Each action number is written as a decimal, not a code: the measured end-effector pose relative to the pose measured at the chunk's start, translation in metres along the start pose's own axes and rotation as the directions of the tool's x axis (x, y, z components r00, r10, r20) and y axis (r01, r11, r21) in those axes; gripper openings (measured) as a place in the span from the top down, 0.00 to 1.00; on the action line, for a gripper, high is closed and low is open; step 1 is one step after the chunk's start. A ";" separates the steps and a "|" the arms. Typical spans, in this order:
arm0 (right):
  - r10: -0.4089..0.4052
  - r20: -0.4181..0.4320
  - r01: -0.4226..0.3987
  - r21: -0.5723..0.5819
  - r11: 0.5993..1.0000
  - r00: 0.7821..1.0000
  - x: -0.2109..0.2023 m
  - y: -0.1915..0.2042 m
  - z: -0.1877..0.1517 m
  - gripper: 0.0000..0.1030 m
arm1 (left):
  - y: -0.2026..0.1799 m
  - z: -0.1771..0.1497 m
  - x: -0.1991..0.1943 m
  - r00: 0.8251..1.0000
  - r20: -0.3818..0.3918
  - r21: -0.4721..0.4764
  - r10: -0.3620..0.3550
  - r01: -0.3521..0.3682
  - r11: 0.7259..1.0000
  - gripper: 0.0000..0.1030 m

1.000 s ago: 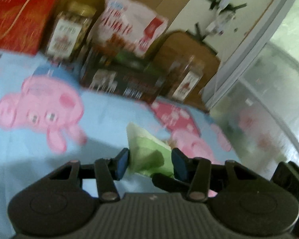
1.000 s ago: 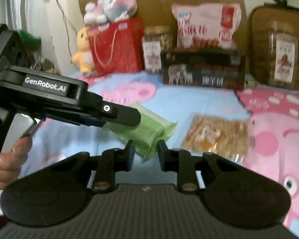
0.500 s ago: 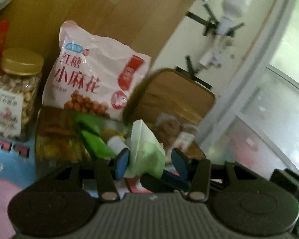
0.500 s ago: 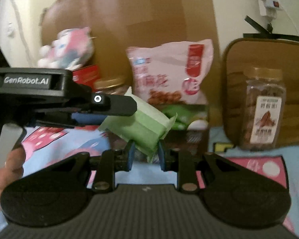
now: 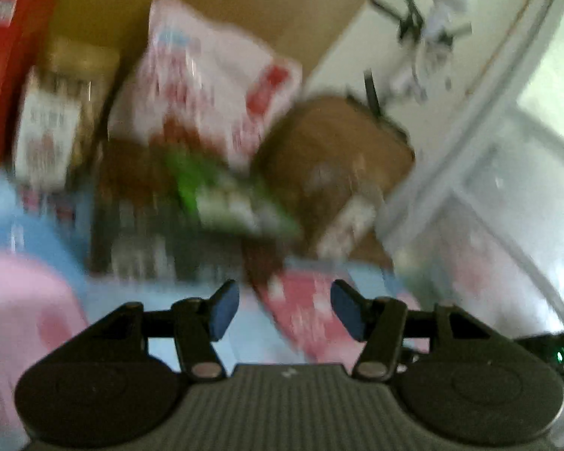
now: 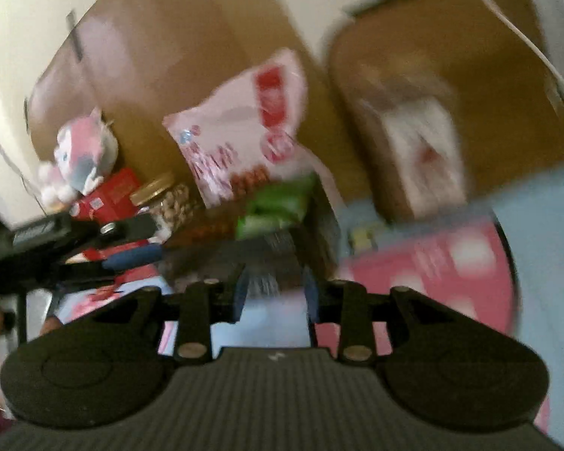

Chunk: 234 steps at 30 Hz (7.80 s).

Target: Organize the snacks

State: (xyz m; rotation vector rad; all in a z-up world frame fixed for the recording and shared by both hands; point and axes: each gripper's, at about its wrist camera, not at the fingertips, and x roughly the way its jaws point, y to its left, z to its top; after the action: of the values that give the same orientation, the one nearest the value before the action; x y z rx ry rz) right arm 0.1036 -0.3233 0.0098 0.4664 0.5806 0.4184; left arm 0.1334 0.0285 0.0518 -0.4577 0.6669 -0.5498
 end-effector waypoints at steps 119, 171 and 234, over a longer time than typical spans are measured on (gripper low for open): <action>0.010 0.069 -0.005 -0.078 0.997 0.998 0.036 0.086 -0.032 0.72 | -0.011 0.013 -0.041 0.947 0.143 0.132 0.288 -0.307 0.943 0.45; -0.009 0.032 0.013 -0.117 0.993 0.999 -0.053 0.082 -0.103 0.54 | -0.058 -0.104 -0.051 0.764 0.075 0.134 0.641 -0.645 0.752 0.00; -0.012 0.062 0.018 -0.089 0.996 0.998 -0.053 0.085 -0.103 0.45 | -0.072 -0.112 -0.058 0.637 0.218 0.286 0.739 -0.766 0.575 0.00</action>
State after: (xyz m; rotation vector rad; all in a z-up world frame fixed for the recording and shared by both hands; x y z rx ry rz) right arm -0.0193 -0.2495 0.0007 0.3878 0.5035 0.4124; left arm -0.0050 -0.0160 0.0399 0.1824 0.6052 0.1860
